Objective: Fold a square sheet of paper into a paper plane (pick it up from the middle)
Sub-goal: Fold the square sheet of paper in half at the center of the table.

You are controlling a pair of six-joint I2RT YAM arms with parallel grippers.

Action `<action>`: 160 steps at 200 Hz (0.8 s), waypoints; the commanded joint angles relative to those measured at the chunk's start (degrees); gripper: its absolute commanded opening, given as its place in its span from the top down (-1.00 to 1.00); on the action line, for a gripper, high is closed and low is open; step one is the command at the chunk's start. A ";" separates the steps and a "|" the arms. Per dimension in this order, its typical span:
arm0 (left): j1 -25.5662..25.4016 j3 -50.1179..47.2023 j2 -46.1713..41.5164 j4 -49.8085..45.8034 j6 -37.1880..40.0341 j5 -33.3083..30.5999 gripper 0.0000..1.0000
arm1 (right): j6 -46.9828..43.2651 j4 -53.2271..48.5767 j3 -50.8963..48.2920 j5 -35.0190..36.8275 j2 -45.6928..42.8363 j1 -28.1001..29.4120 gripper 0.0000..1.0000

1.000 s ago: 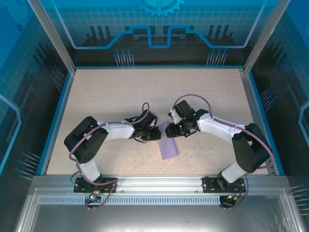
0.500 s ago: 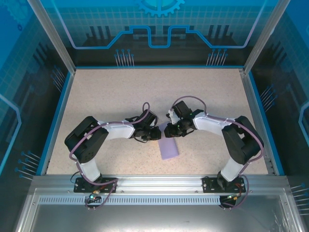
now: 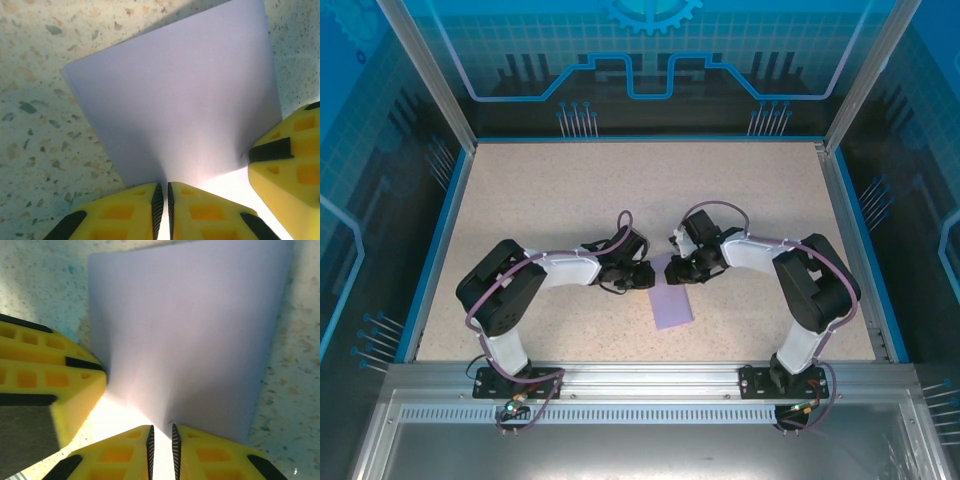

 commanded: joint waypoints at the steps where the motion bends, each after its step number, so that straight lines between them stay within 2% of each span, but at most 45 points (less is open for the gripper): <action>1: -0.19 -0.77 3.75 -6.61 1.88 -4.95 0.66 | -0.90 0.69 -1.77 0.08 1.35 -1.09 0.59; 42: -0.19 -0.32 4.45 -6.60 1.97 -4.86 0.66 | -1.26 1.01 -1.84 -0.07 1.38 -1.51 0.58; 91: -0.21 -0.12 4.63 -6.81 2.40 -4.69 0.66 | 1.36 3.44 -1.70 -4.50 -2.85 -1.56 0.59; 160: -0.23 -0.22 4.81 -6.60 2.68 -4.59 0.67 | 0.11 2.63 4.22 -2.79 3.23 -1.87 0.60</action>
